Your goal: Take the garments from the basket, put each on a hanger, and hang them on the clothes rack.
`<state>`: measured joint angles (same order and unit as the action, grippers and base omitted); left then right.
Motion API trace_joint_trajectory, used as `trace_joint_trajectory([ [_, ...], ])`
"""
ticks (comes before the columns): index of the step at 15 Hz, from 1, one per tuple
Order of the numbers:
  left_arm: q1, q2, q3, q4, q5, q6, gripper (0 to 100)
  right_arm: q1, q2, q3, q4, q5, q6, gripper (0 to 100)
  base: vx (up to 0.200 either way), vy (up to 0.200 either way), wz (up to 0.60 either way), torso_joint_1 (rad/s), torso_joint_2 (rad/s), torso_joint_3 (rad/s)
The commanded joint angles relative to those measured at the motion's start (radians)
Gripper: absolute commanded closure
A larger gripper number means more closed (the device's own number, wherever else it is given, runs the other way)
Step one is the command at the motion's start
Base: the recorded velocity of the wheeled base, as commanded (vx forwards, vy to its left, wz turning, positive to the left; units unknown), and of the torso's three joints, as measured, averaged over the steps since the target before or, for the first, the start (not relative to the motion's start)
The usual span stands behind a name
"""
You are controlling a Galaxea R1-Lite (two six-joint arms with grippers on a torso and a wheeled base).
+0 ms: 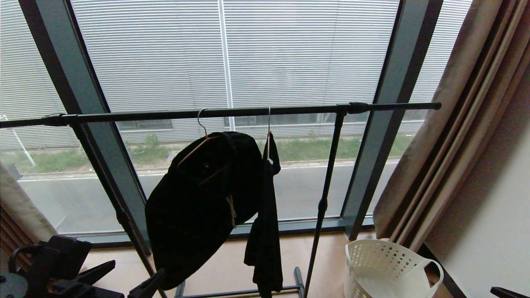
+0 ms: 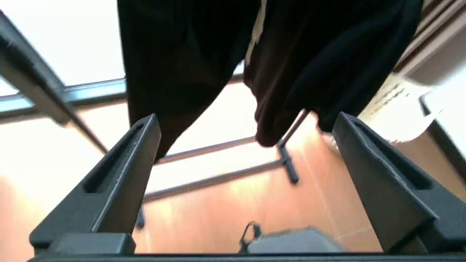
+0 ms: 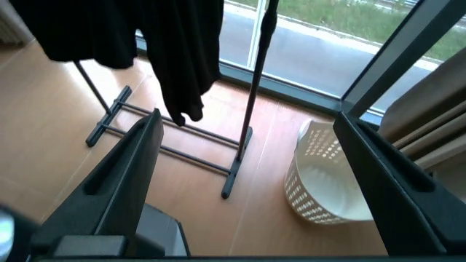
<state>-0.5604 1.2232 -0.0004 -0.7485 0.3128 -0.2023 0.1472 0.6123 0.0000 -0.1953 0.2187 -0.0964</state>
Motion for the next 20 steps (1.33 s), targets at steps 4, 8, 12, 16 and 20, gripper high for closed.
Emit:
trace_joint_trajectory([
  [4,-0.095,-0.228,0.000,0.182,0.129,-0.017,0,0.000,-0.321,0.000,0.185,-0.006,0.007,0,0.000,0.000,0.00,0.000,0.00,0.000],
  [8,0.071,-0.393,0.000,0.353,0.174,0.006,0,-0.014,-0.336,0.000,0.186,-0.004,0.014,0,0.000,0.000,0.00,0.000,0.00,0.000],
  [12,0.243,-0.616,0.000,0.472,0.204,0.124,0,-0.012,-0.348,0.000,0.185,-0.002,0.014,0,0.000,0.000,0.00,0.000,0.00,0.000],
  [16,0.350,-0.992,0.000,0.618,0.006,0.416,0,-0.012,-0.348,-0.002,0.186,-0.001,0.015,0,0.000,0.000,0.00,0.000,0.00,0.000],
  [20,0.367,-1.090,-0.012,0.756,-0.276,0.393,0,-0.012,-0.342,-0.002,0.186,-0.001,0.015,0,0.000,0.000,0.00,0.000,0.00,0.000],
])
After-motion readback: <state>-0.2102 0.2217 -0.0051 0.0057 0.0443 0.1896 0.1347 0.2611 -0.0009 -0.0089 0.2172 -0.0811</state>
